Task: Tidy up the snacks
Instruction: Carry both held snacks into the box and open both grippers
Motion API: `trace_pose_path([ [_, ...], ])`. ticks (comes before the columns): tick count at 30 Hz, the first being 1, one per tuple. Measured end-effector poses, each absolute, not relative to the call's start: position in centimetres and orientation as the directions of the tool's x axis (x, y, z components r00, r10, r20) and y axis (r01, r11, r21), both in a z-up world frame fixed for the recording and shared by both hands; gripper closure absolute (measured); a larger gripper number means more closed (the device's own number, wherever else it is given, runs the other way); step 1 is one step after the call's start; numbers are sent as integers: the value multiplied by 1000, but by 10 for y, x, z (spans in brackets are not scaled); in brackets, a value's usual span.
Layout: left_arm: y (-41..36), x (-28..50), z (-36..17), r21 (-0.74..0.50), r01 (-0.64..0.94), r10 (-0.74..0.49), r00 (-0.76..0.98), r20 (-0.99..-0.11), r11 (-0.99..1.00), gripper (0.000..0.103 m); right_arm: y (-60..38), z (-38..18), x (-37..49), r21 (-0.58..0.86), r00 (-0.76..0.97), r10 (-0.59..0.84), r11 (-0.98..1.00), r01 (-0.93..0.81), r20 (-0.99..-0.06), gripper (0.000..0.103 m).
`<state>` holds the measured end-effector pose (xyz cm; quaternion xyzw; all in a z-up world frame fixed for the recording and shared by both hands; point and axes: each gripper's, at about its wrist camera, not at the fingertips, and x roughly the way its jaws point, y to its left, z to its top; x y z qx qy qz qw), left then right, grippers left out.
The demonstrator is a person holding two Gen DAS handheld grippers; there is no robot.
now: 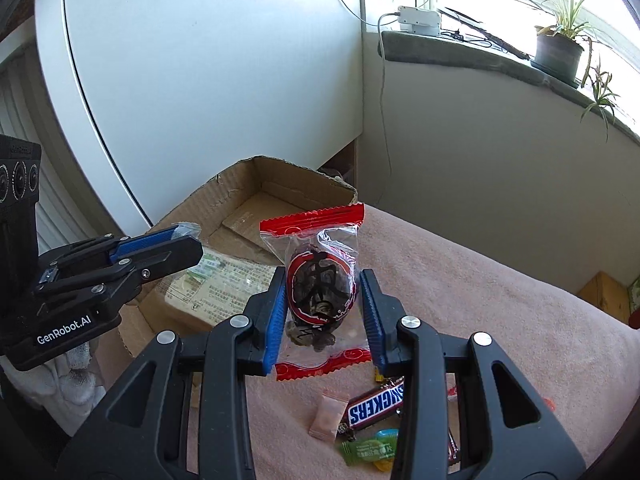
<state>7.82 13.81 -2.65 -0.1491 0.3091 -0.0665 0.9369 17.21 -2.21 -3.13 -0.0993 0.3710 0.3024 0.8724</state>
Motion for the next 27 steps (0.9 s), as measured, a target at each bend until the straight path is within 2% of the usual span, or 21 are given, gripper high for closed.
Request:
trace_pose_path([
  [27, 169, 90, -30, -288, -100, -92, 805, -586, 952, 84, 42, -55, 207, 65, 477, 461, 767, -639, -748, 66],
])
